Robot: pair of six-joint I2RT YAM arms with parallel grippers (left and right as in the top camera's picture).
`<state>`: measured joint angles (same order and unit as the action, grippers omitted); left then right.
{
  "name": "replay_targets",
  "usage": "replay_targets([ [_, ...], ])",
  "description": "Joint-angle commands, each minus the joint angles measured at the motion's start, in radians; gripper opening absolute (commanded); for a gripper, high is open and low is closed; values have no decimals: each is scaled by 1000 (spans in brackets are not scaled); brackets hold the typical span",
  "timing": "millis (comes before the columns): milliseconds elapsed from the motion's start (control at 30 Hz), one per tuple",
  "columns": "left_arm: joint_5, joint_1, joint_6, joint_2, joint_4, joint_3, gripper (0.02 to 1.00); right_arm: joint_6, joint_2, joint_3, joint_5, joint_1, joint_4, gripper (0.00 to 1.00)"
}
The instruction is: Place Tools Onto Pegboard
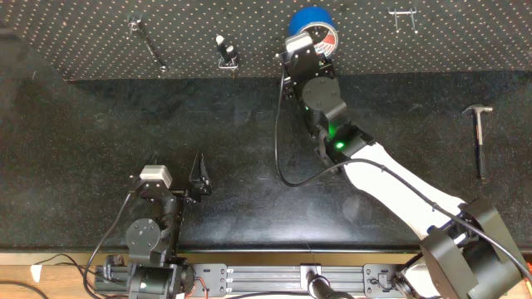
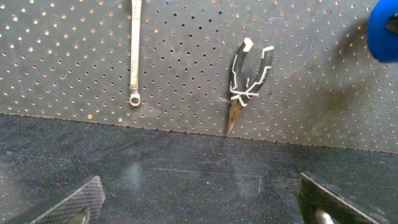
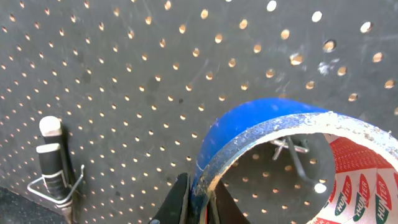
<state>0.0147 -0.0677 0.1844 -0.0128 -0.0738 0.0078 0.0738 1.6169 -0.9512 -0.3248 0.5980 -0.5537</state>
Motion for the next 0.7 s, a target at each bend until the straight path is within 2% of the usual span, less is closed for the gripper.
replay_targets([
  [33,3,3,9,10,-6,-2,996,21,23,-11,-86,6,-10,75],
  [400,3,3,9,9,-6,-2,993,21,29,-11,-86,6,-9,80],
  [533,3,3,9,10,-6,-2,996,13,29,-11,-82,8,-8,218],
  [700,3,3,9,9,-6,-2,996,13,22,-11,-82,8,13,233],
])
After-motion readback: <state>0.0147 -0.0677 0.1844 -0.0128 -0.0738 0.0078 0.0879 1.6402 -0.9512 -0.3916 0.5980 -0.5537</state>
